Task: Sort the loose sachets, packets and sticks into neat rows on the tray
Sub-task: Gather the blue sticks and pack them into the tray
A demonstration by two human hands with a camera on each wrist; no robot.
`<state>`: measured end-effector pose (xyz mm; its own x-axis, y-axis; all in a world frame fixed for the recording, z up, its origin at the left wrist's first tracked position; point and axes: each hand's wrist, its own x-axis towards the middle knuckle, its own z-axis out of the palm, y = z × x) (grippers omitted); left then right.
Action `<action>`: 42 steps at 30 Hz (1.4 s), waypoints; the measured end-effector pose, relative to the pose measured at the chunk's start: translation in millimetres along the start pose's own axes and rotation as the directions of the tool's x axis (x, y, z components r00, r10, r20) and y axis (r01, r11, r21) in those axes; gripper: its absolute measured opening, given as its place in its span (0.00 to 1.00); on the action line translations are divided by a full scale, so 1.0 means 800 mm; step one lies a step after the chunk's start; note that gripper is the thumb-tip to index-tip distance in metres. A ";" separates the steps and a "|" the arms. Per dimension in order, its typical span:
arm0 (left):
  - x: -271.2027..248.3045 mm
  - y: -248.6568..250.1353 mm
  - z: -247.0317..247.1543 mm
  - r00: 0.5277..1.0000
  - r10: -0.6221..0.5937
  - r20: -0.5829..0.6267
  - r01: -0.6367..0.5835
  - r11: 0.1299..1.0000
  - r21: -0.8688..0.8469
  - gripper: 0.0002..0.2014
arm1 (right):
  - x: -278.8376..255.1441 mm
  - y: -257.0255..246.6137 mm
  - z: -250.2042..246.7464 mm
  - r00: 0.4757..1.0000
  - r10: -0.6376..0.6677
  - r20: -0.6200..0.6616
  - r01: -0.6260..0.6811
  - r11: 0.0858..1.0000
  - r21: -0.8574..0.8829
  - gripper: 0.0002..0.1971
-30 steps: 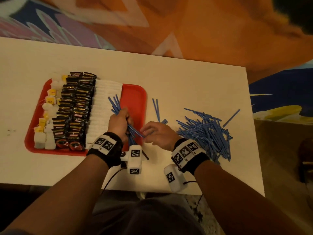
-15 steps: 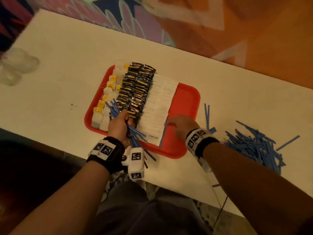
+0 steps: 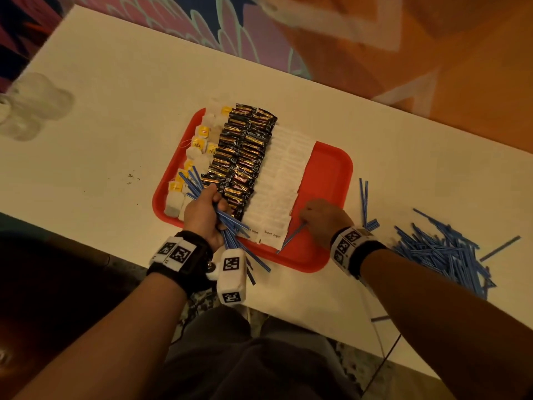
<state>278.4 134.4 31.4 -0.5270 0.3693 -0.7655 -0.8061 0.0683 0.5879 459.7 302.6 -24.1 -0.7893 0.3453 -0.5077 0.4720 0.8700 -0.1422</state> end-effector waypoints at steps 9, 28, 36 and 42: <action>-0.002 0.001 0.006 0.999 -0.035 0.030 0.035 0.999 0.008 0.19 | -0.009 -0.020 0.001 0.990 -0.053 0.131 0.081 0.972 -0.222 0.23; -0.017 -0.007 0.068 0.978 0.002 0.209 -0.044 0.980 0.196 0.23 | -0.093 -0.014 -0.106 0.903 0.378 -0.202 -0.186 0.769 0.611 0.09; -0.068 0.003 0.128 0.908 0.071 0.412 -0.200 0.939 0.281 0.26 | -0.117 -0.080 -0.156 0.812 0.482 -0.329 0.024 0.537 0.844 0.11; -0.084 0.013 0.153 0.903 0.081 0.423 -0.241 0.909 0.341 0.26 | -0.139 -0.087 -0.165 0.780 0.481 -0.400 0.084 0.554 0.829 0.14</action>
<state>338.3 224.1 121.1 -0.4273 0.7305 -0.5327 -0.5136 0.2887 0.8080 462.6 250.4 154.2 -0.5458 0.8286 -0.1246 0.5206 0.2189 -0.8253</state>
